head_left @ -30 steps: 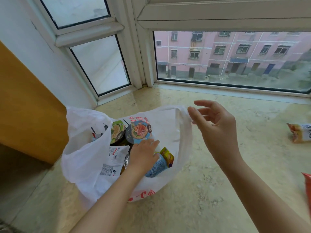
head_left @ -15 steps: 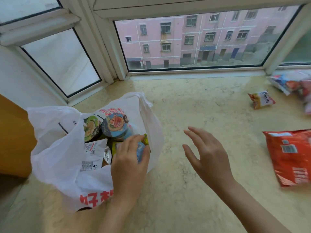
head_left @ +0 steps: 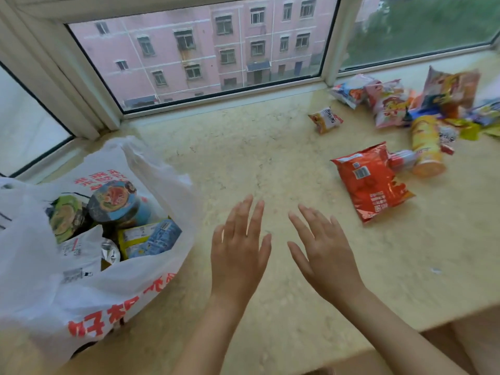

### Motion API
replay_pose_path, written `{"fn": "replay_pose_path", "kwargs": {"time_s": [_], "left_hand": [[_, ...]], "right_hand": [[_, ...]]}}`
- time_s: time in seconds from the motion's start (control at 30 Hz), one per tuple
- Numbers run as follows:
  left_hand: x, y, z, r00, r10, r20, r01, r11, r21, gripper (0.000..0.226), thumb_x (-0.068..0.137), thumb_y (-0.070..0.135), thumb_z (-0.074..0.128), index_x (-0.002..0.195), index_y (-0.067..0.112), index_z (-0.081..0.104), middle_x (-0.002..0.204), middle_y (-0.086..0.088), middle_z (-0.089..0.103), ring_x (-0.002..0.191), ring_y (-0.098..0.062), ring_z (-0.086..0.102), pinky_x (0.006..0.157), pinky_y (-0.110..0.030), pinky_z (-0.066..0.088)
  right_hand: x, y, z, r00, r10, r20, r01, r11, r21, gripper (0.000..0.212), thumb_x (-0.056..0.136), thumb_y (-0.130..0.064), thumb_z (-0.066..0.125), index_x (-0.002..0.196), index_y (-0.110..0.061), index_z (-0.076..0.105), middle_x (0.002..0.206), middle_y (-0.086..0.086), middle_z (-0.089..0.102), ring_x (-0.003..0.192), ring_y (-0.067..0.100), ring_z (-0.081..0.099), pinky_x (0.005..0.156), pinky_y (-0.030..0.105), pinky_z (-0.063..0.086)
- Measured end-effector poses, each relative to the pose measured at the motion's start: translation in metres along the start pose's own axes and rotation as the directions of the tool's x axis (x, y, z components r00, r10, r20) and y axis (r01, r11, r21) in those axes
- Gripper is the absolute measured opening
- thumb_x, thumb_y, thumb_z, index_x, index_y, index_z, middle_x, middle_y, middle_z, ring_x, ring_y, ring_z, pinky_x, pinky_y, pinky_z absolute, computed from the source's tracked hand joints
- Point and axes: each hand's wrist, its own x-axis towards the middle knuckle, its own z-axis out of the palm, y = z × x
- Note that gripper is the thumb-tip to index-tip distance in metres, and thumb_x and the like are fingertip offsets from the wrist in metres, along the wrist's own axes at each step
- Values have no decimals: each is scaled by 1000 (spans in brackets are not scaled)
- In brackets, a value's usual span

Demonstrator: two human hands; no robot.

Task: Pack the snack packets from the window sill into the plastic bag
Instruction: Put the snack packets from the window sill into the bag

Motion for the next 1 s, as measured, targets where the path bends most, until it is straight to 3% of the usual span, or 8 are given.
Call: {"fn": "replay_pose_path", "kwargs": {"time_s": [0.23, 0.63, 0.77, 0.87, 0.93, 1.0], "left_hand": [[25, 69, 40, 990, 110, 93, -111, 994, 9, 63, 91, 45, 43, 147, 18, 37, 154, -3, 34, 139, -19, 32, 97, -38, 41], [109, 213, 144, 955, 151, 255, -147, 989, -33, 71, 86, 58, 41, 146, 18, 39, 153, -4, 35, 137, -24, 38, 98, -41, 40], [144, 248, 179, 939, 30, 343, -30, 1000, -7, 85, 77, 71, 39, 147, 23, 36, 154, -6, 32, 140, -30, 33, 94, -54, 42], [162, 267, 197, 904, -114, 411, 141, 989, -35, 93, 73, 84, 32, 152, 35, 17, 161, -3, 14, 146, -32, 15, 100, -60, 33], [172, 272, 211, 885, -155, 439, 196, 979, -51, 91, 73, 87, 32, 149, 48, 1, 162, -1, -3, 148, -32, 0, 106, -58, 26], [185, 271, 218, 877, -191, 441, 249, 965, -78, 90, 72, 88, 34, 146, 54, -4, 162, 2, -7, 148, -32, -3, 107, -54, 27]], "right_hand": [[-20, 85, -12, 996, 87, 21, -85, 994, -70, 52, 93, -39, 40, 140, -16, 43, 147, 10, 42, 135, 27, 38, 107, 54, 34], [-20, 269, -18, 978, 178, 107, -166, 980, -105, 54, 90, -40, 39, 137, -15, 49, 145, 13, 44, 132, 29, 42, 103, 53, 37], [-3, 323, -11, 975, 200, 101, -187, 974, -126, 54, 90, -40, 37, 135, -14, 51, 142, 13, 47, 128, 30, 46, 101, 53, 38], [14, 347, -2, 972, 208, 105, -194, 972, -129, 54, 90, -40, 38, 134, -13, 52, 142, 15, 47, 128, 30, 46, 99, 53, 40], [29, 356, 6, 975, 194, 105, -181, 976, -125, 54, 89, -39, 38, 134, -13, 53, 142, 15, 48, 128, 31, 47, 99, 54, 41], [44, 363, 15, 979, 172, 109, -157, 978, -135, 54, 88, -38, 38, 134, -14, 53, 142, 15, 47, 129, 31, 46, 100, 55, 41]]}}
